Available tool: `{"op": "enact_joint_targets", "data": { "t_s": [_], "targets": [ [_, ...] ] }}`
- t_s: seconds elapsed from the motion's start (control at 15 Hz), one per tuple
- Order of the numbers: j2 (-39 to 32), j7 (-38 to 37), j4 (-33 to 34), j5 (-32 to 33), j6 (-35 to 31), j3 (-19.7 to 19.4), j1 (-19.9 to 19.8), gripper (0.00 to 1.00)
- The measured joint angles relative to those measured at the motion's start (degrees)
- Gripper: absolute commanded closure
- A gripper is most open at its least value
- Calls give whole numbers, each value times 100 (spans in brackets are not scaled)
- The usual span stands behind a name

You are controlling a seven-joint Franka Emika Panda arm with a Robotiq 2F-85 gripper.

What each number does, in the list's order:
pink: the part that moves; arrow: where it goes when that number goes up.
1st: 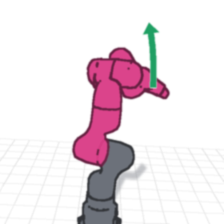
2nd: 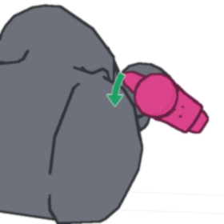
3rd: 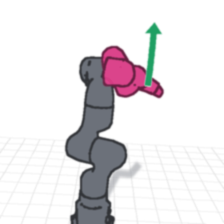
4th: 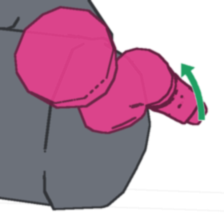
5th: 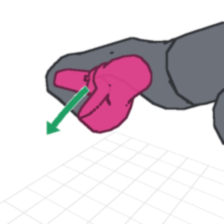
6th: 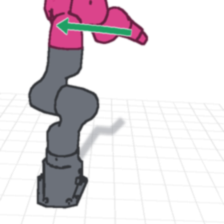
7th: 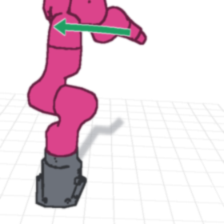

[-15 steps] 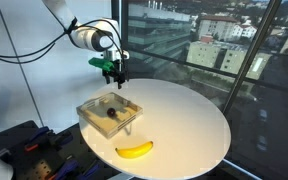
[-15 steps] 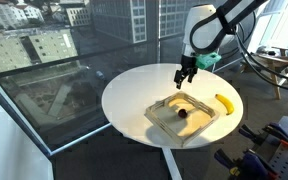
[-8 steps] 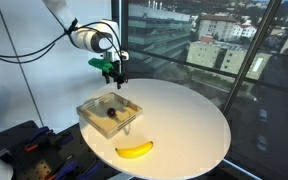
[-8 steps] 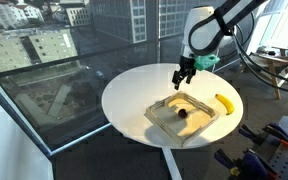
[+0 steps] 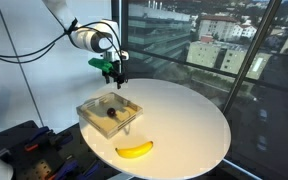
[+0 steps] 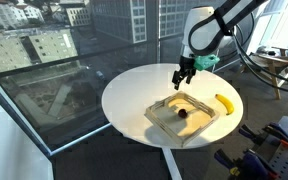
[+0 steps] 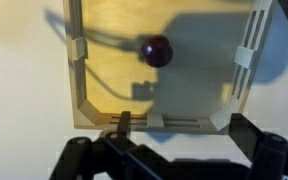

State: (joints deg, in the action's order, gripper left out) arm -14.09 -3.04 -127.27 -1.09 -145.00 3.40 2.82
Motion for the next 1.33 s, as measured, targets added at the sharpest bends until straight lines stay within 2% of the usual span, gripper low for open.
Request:
{"op": "enact_joint_targets", "data": {
  "t_s": [1.33],
  "targets": [
    [-408, 0, 139, -1, 2, -32, -12, 0]
  ]
}}
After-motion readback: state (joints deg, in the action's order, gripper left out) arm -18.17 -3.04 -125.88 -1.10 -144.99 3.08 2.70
